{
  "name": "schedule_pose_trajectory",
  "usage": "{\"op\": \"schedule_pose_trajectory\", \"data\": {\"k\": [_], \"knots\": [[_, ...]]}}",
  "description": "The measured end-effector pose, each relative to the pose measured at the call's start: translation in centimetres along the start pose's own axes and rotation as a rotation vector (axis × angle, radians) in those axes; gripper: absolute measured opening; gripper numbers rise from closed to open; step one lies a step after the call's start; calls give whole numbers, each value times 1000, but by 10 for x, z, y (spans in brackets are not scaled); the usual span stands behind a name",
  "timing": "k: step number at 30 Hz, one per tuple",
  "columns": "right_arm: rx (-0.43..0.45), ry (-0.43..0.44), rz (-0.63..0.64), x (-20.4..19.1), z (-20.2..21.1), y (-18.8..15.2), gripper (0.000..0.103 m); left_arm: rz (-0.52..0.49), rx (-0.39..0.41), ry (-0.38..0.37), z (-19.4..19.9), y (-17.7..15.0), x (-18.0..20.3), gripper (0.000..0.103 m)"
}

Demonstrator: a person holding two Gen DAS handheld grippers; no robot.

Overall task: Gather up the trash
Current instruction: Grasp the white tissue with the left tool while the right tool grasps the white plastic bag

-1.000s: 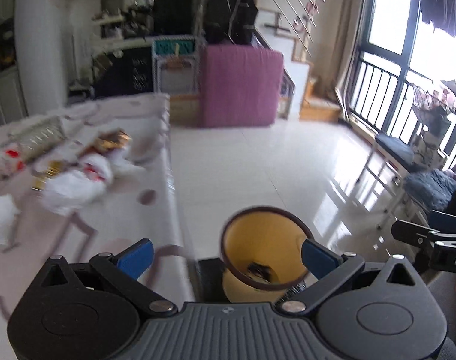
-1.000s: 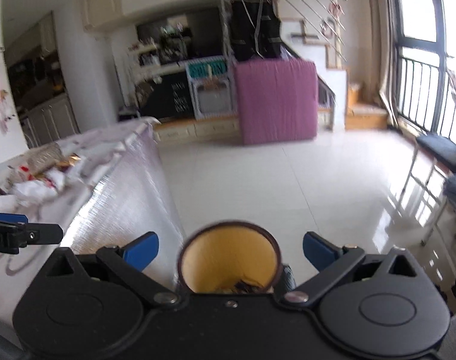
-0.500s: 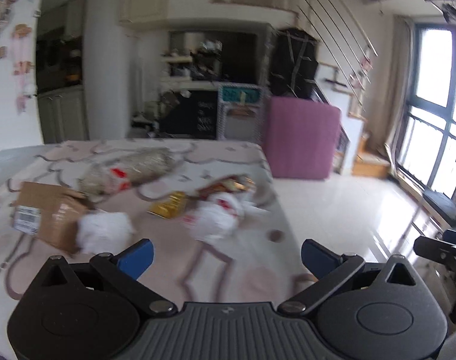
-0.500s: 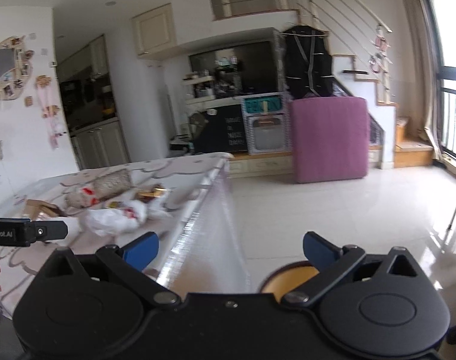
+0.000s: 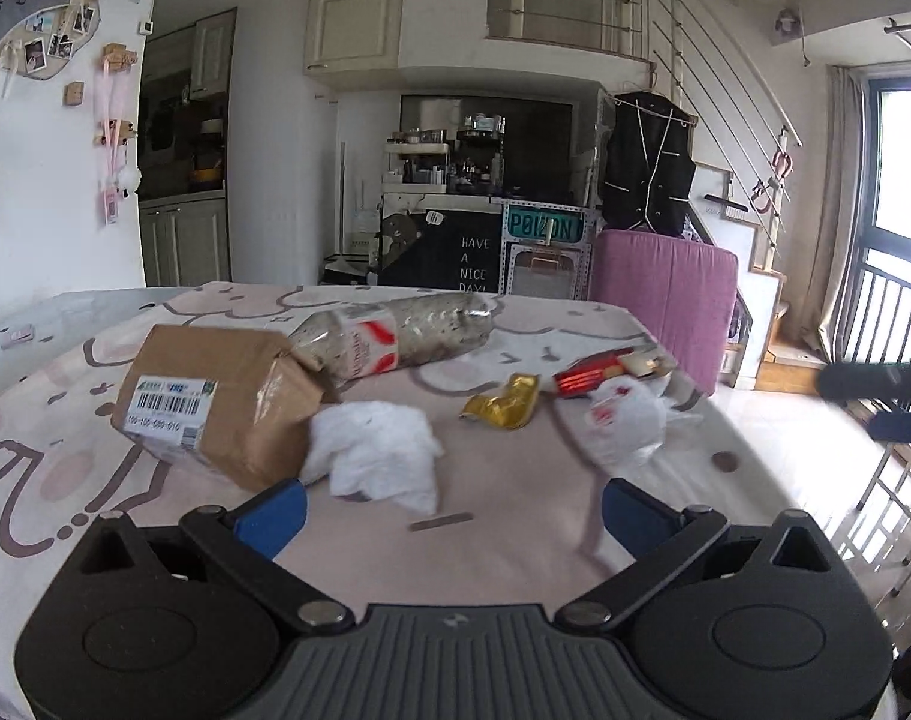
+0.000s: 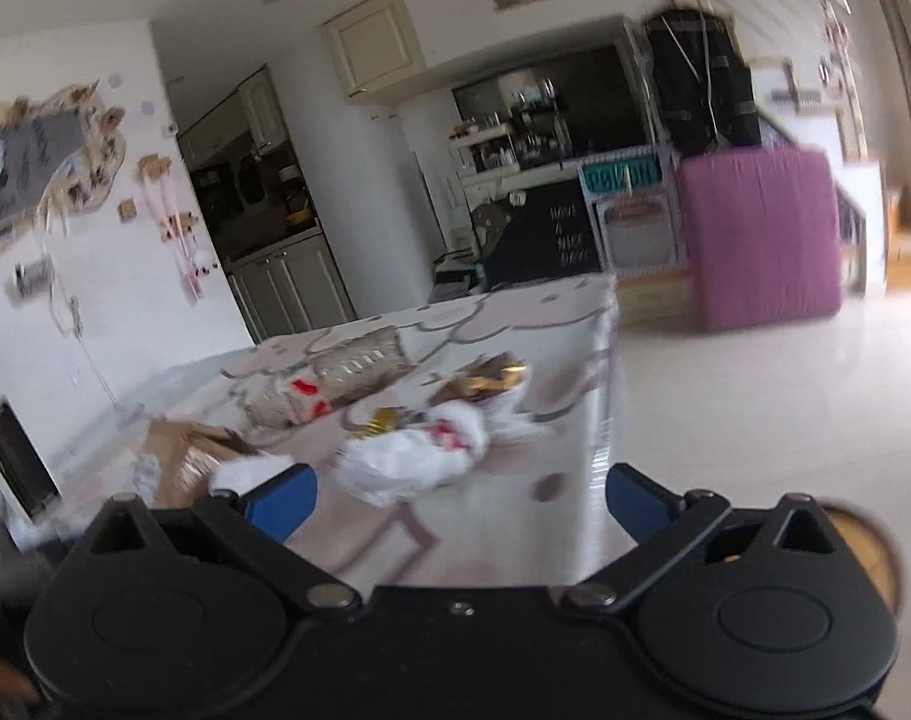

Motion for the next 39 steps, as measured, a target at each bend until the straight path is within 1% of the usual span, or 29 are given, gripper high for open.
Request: {"op": "schedule_pose_trajectory", "data": {"k": [2, 4, 6, 9, 12, 14, 15, 16, 17, 18, 19, 20, 21, 22, 23, 24, 25, 26, 27, 29, 30, 31, 32, 33, 34, 36, 39], "knots": [[-13, -6, -72, -10, -17, 1, 103, -5, -1, -7, -4, -4, -7, 103], [-2, -7, -151, -19, -32, 2, 103, -8, 4, -22, -7, -5, -12, 103], [-8, -6, -202, -30, -48, 0, 103, -15, 13, -43, -13, -4, -17, 103], [-29, -7, -233, -49, -73, -5, 103, -18, 1, -61, -25, 1, -23, 103], [-6, -46, -231, -59, -88, -10, 103, -20, -6, -64, -39, 8, -31, 103], [-5, -69, -226, -61, -95, -14, 103, -28, -5, -69, -48, 13, -35, 103], [-10, -72, -224, -61, -98, -15, 100, -42, -4, -71, -54, 14, -35, 103], [-16, -78, -221, -60, -101, -18, 90, -59, -6, -71, -59, 15, -35, 103], [-19, -84, -217, -59, -103, -18, 86, -90, -15, -68, -67, 16, -34, 103], [-24, -89, -210, -57, -105, -20, 78, -119, -27, -63, -73, 16, -32, 103], [-31, -96, -207, -54, -106, -22, 67, -143, -36, -54, -79, 15, -31, 102], [-41, -99, -211, -51, -106, -23, 61, -170, -49, -33, -86, 15, -30, 101], [-48, -89, -213, -47, -106, -25, 52, -188, -62, -17, -92, 15, -29, 101], [-54, -73, -214, -44, -104, -25, 45, -197, -75, -3, -97, 15, -29, 97], [-60, -60, -210, -42, -103, -26, 42, -199, -89, 7, -101, 15, -29, 92], [-61, -47, -203, -40, -100, -26, 36, -197, -107, 19, -106, 15, -30, 89], [-63, -33, -192, -38, -97, -26, 35, -194, -117, 32, -108, 14, -32, 84], [-65, -20, -183, -36, -94, -27, 31, -189, -126, 49, -111, 14, -34, 77], [-64, -7, -177, -33, -89, -27, 29, -183, -133, 58, -112, 14, -36, 72], [-65, 21, -167, -26, -79, -28, 28, -168, -141, 65, -112, 13, -39, 54], [-66, 34, -163, -22, -73, -28, 27, -161, -143, 71, -111, 13, -40, 48], [-67, 42, -155, -19, -68, -28, 26, -155, -146, 73, -109, 13, -41, 32], [-68, 51, -146, -15, -62, -28, 26, -141, -147, 77, -106, 13, -43, 9], [-69, 60, -139, -11, -57, -28, 26, -123, -146, 81, -103, 13, -44, 5], [-71, 72, -132, -7, -51, -28, 25, -106, -145, 71, -99, 13, -44, 5], [-73, 96, -118, 0, -39, -29, 25, -87, -141, 18, -86, 13, -41, 5], [-63, 118, -84, 9, -20, -29, 25, -113, -148, -39, -66, 14, -26, 5]]}}
Point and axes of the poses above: each gripper's, at about its wrist camera, not at the fingertips, and z roughly against the way its jaws point, x to its right, y to its top, the point moved 4 cm from there along -z, roughly the way its jaws point, and after that the axes turned 7 degrees about -y, right-handed, at the moved point
